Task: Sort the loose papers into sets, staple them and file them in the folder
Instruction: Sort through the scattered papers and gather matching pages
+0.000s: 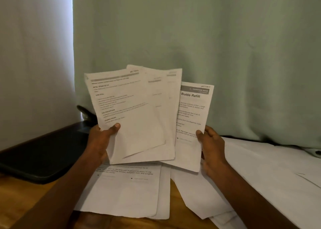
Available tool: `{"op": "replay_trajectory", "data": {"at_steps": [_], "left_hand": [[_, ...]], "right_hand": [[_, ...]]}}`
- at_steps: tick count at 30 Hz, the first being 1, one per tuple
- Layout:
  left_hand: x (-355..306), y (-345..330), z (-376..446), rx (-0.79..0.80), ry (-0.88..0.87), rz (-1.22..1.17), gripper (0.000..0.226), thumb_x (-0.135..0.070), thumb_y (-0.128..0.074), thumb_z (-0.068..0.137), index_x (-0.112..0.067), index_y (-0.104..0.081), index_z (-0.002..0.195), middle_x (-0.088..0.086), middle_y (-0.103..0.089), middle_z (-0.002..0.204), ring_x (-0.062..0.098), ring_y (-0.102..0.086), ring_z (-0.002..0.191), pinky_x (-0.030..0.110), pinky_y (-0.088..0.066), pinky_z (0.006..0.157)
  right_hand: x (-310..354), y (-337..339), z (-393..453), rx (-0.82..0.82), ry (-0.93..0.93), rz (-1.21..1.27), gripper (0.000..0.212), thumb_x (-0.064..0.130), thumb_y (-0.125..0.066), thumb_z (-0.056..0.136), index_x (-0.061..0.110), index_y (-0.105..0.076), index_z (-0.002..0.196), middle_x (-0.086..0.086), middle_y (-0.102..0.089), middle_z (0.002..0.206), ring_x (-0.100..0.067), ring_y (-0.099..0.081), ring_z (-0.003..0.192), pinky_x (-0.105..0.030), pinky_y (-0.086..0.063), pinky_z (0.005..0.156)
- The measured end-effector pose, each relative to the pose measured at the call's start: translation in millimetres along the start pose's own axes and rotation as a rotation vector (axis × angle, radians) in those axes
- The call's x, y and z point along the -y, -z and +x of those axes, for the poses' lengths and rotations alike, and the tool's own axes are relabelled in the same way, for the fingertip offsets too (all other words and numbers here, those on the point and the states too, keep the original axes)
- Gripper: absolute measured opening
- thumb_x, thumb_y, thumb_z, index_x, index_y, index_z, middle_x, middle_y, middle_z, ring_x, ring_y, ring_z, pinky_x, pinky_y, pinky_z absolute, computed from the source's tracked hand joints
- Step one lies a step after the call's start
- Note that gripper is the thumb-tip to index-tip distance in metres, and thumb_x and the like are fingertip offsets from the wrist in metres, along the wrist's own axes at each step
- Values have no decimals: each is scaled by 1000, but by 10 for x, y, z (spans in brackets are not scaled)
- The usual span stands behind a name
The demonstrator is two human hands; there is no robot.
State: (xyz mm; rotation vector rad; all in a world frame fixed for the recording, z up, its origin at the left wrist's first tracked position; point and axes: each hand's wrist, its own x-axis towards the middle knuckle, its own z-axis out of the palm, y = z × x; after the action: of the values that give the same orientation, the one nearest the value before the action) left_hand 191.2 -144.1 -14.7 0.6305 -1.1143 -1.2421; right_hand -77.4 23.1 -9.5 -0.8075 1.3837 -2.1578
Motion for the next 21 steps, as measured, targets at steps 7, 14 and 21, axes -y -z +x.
{"op": "replay_trajectory", "data": {"at_steps": [7, 14, 21], "left_hand": [[19, -28, -29, 5, -17, 72, 24, -8, -79, 88, -26, -73, 102, -10, -79, 91, 17, -73, 92, 36, -58, 79], [65, -128, -81, 53, 11, 53, 22, -7, -76, 91, -21, -73, 108, 2, -78, 106, 22, -73, 98, 37, -57, 82], [37, -143, -101, 137, 52, 62, 26, -8, -80, 87, -20, -74, 110, 1, -80, 106, 19, -77, 93, 30, -62, 69]], "right_hand": [[-10, -41, -12, 124, -33, 14, 30, 11, -60, 102, 27, -66, 127, -1, -76, 114, -26, -74, 101, -51, -61, 86], [-42, -82, -31, 239, -40, 24, 37, 12, -59, 103, 32, -64, 134, 1, -76, 117, -24, -74, 103, -47, -62, 87], [18, -192, -150, 401, 5, 60, 38, 18, -61, 102, 35, -63, 136, 5, -74, 123, -20, -72, 109, -40, -60, 88]]}}
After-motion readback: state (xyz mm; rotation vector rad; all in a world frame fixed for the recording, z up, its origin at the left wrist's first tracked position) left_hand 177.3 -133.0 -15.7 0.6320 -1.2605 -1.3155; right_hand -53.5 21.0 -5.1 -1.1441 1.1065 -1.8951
